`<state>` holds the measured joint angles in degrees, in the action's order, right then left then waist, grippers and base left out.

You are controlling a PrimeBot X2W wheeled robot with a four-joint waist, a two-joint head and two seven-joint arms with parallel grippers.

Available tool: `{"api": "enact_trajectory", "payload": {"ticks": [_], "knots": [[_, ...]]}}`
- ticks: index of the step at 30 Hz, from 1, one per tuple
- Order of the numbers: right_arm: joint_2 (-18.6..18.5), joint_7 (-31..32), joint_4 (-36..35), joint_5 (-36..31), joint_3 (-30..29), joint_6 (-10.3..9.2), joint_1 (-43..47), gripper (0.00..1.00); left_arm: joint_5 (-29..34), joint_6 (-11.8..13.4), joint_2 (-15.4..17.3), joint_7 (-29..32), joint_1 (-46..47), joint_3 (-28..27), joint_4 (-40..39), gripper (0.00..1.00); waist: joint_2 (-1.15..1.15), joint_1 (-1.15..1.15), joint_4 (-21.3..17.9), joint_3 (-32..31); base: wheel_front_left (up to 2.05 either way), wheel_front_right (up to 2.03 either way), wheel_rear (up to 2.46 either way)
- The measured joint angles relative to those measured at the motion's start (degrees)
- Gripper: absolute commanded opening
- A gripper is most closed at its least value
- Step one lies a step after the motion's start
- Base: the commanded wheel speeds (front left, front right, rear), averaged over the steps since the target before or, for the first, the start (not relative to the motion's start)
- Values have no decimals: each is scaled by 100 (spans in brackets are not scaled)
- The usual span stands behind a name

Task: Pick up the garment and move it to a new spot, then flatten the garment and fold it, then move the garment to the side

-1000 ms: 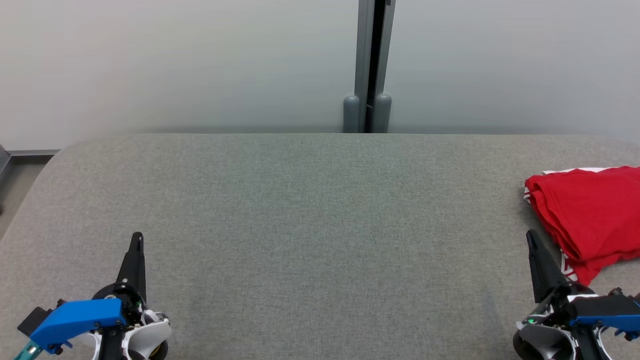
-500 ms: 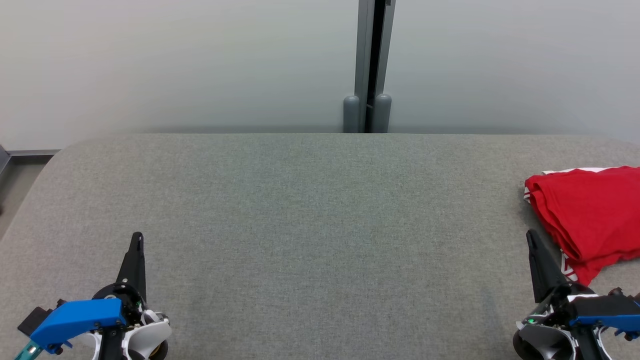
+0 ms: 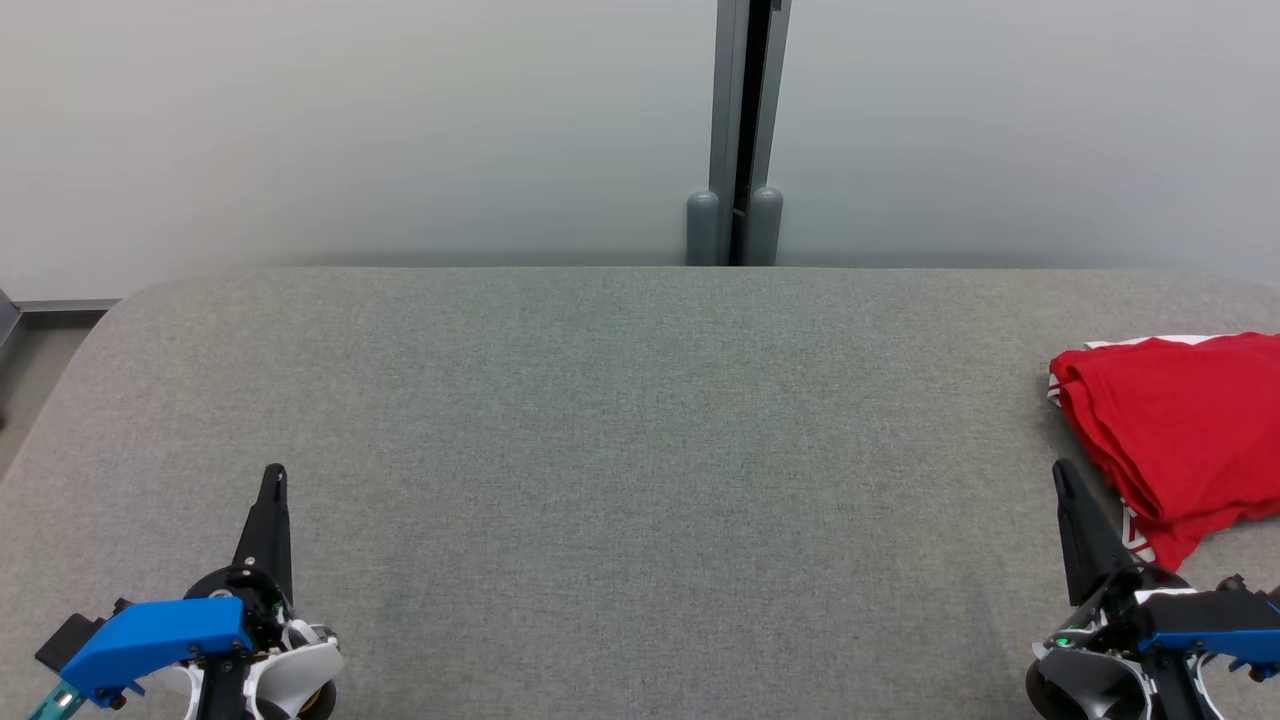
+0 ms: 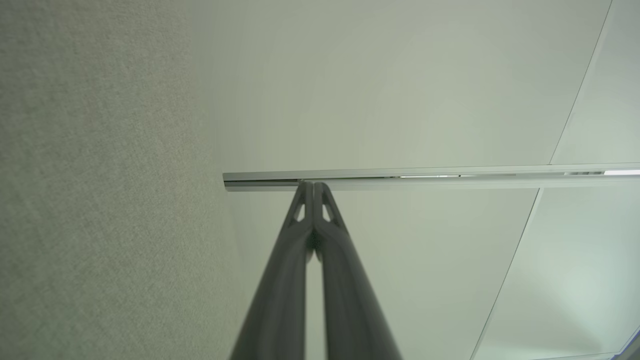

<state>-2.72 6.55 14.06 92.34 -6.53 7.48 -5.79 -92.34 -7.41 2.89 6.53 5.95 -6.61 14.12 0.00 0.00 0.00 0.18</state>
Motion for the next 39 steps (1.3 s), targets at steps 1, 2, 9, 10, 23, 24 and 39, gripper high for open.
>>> {"api": "enact_trajectory", "payload": {"ticks": [1,2,9,10,23,24,39], "knots": [[0,-1,0,0,0,0,0,0,0,0,0,0,0,0,0,0,0,0,0,0,0,0,0],[0,-1,0,0,0,0,0,0,0,0,0,0,0,0,0,0,0,0,0,0,0,0,0],[0,-1,0,0,0,0,0,0,-1,0,0,0,0,0,0,0,0,0,0,0,0,0,0],[0,0,0,0,0,0,0,0,-1,0,0,0,0,0,0,0,0,0,0,0,0,0,0],[0,0,0,0,0,0,0,0,-1,0,0,0,0,0,0,0,0,1,0,0,0,0,0],[0,0,0,0,0,0,0,0,-1,0,0,0,0,0,0,0,0,1,0,0,0,0,0],[0,0,0,0,0,0,0,0,-1,0,0,0,0,0,0,0,0,1,0,0,0,0,0]]}}
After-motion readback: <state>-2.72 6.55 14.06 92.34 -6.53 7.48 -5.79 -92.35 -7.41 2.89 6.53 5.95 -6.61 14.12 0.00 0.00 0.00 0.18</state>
